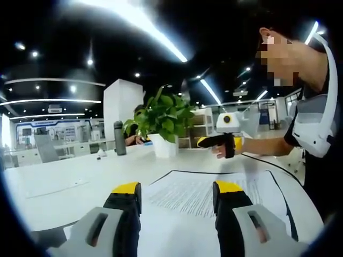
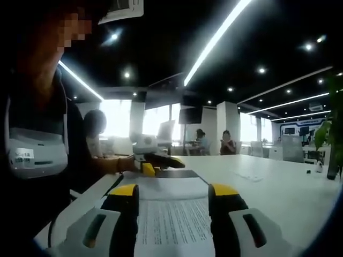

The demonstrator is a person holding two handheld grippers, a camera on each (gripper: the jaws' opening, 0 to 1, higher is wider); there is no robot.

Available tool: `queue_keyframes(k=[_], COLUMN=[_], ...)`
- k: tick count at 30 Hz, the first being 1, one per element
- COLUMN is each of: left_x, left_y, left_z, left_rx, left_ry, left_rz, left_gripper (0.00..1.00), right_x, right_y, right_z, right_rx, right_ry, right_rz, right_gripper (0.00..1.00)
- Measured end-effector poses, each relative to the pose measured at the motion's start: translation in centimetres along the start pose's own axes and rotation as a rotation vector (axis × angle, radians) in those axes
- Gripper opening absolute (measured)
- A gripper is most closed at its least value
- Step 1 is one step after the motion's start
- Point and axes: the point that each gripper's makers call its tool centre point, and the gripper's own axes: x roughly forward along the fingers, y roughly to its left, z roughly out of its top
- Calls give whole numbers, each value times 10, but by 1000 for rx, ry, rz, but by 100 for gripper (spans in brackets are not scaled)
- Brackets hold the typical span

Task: Flip through the bound document one page at a time

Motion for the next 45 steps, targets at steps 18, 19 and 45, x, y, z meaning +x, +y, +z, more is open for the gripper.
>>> queue_keyframes(k=[18, 19, 45], left_x=[-1, -1, 0], left_y=[1, 0, -1], left_z=[0, 0, -1], left_rx=[1, 2, -4], left_ry=[0, 0, -1], left_rz=[0, 0, -1], left_gripper=[55, 55, 55], right_x=[1, 1, 1], right_y=[2, 2, 3], right_z=[0, 0, 0], right_rx=[-1, 0, 0], right_ry=[2, 1, 1], right_rz=[6, 6, 6], right_gripper=[54, 54, 54])
